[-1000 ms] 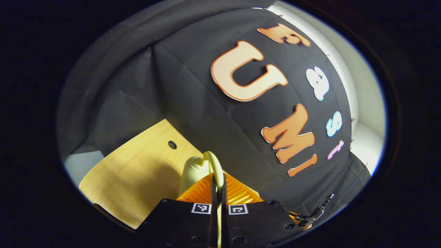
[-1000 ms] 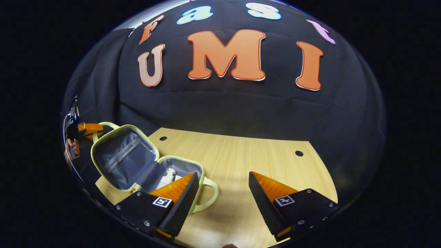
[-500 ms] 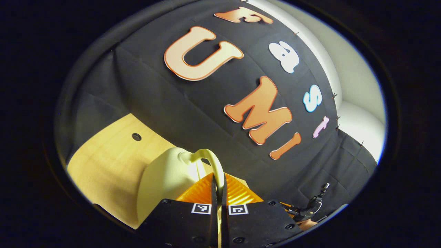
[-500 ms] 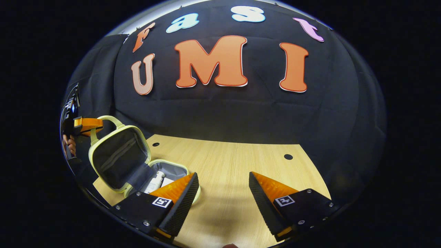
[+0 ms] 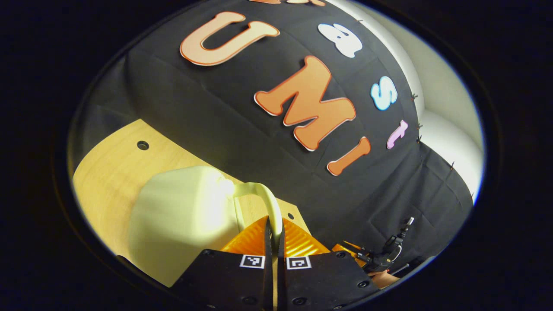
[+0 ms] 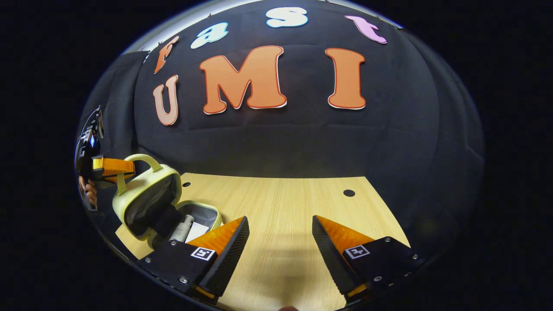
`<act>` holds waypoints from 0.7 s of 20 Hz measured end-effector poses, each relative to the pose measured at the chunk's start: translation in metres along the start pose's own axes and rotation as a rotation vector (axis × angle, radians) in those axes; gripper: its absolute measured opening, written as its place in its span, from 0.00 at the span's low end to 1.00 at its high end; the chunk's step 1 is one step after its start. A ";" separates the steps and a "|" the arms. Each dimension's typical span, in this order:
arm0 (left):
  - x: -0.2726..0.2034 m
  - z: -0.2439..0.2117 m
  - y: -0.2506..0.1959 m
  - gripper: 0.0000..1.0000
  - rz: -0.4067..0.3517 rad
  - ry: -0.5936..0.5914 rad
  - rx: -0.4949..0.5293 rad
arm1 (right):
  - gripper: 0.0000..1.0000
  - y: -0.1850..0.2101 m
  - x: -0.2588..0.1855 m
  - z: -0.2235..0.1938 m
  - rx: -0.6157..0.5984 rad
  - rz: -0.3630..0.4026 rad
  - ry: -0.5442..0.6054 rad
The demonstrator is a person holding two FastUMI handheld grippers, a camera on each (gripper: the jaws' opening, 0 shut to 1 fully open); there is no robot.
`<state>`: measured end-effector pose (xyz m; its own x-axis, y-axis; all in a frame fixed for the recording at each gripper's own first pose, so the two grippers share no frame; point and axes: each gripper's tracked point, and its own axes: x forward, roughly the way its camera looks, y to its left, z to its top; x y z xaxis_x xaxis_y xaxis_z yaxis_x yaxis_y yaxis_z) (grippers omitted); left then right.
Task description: First open the suitcase, pack the skin care products into it, and then close the suitcase.
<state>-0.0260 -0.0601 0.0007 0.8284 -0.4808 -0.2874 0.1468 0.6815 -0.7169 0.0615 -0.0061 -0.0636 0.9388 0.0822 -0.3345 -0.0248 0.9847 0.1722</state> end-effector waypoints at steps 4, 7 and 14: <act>0.032 -0.042 -0.010 0.04 0.007 0.088 0.017 | 0.94 -0.014 -0.003 -0.001 0.007 -0.001 0.000; 0.050 -0.070 -0.015 0.04 0.025 0.151 0.038 | 0.93 -0.027 -0.006 0.001 0.015 -0.008 -0.011; 0.090 -0.146 -0.007 0.04 0.156 0.315 0.219 | 0.93 -0.043 -0.008 -0.004 0.019 0.008 0.000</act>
<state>-0.0313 -0.1893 -0.1129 0.6492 -0.4846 -0.5863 0.1720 0.8444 -0.5074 0.0535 -0.0486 -0.0719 0.9387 0.0897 -0.3329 -0.0256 0.9810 0.1921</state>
